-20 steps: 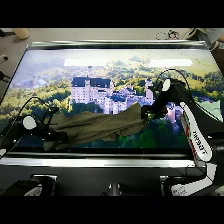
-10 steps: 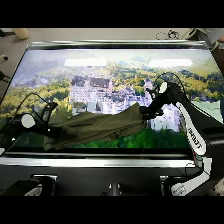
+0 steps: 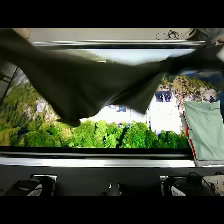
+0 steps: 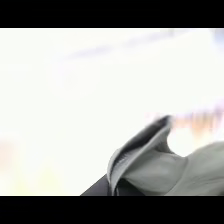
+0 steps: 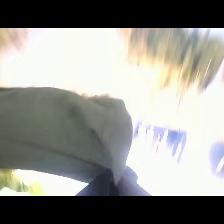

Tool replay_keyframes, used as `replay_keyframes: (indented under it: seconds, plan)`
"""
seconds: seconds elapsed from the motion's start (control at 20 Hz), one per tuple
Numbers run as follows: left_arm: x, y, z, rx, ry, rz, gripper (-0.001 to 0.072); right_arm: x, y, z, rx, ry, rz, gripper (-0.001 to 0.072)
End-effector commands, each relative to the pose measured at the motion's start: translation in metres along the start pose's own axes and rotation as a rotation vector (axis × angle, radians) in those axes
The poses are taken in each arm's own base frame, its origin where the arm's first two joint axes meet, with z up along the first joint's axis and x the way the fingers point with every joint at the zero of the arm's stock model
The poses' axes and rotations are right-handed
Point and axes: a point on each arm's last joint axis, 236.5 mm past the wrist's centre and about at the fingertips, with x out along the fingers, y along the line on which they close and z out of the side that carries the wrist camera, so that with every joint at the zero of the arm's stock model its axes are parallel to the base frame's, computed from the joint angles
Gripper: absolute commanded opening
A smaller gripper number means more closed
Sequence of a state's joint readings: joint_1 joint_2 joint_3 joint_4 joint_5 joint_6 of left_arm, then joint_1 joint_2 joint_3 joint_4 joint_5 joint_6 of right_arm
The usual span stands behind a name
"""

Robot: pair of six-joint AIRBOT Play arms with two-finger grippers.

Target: Fold the shirts.

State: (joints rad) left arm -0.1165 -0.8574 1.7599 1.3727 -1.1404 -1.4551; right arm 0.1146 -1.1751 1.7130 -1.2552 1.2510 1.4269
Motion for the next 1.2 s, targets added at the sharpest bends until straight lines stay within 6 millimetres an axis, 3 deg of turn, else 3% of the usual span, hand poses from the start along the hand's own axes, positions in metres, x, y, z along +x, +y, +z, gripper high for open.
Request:
replay_keyframes:
  seconds: [0.0,0.1,0.2,0.3,0.4,0.55,0.65,0.8,0.9,1.0,1.05,1.1,1.15]
  plan:
    - [-0.134,-0.030,0.118,-0.003,-0.406,-0.044,0.0025,-0.179,0.044,0.056,-0.043,-0.450,-0.035,0.0022]
    - [-0.154,-0.031,0.132,0.001,-0.487,-0.036,0.0025,-0.219,0.053,0.049,-0.032,-0.513,-0.044,0.0022]
    - [-0.151,-0.026,0.133,0.004,-0.491,-0.020,0.0025,-0.241,0.054,0.048,-0.028,-0.565,-0.064,0.0022]
    - [-0.126,-0.022,0.122,0.056,-0.439,-0.003,0.0025,-0.239,0.041,0.046,-0.016,-0.551,-0.115,0.0022]
    - [-0.087,0.006,0.102,0.099,-0.343,0.097,0.0025,-0.212,0.013,0.036,-0.011,-0.441,-0.208,0.0022]
    - [-0.007,0.060,0.051,0.145,-0.120,0.258,0.0027,-0.132,-0.032,-0.001,0.030,-0.124,-0.301,0.0023]
    - [0.064,0.085,0.002,0.130,0.041,0.272,0.0027,-0.057,-0.055,-0.029,0.062,0.094,-0.300,0.0023]
    - [0.176,0.101,-0.097,0.086,0.291,0.228,0.0028,0.063,-0.090,-0.067,0.112,0.300,-0.296,0.0023]
    - [0.237,0.100,-0.167,0.031,0.437,0.169,0.0029,0.139,-0.113,-0.081,0.182,0.313,-0.305,0.0023]
    - [0.278,0.088,-0.237,-0.100,0.579,0.120,0.0032,0.192,-0.123,-0.097,0.282,0.311,-0.300,0.0024]
    - [0.288,0.079,-0.271,-0.176,0.665,0.096,0.0038,0.208,-0.123,-0.111,0.339,0.341,-0.295,0.0024]
    - [0.291,0.068,-0.297,-0.234,0.740,0.071,0.0091,0.217,-0.121,-0.124,0.386,0.375,-0.289,0.0024]
    - [0.290,0.055,-0.317,-0.270,0.811,0.041,0.0202,0.223,-0.115,-0.134,0.417,0.406,-0.268,0.0024]
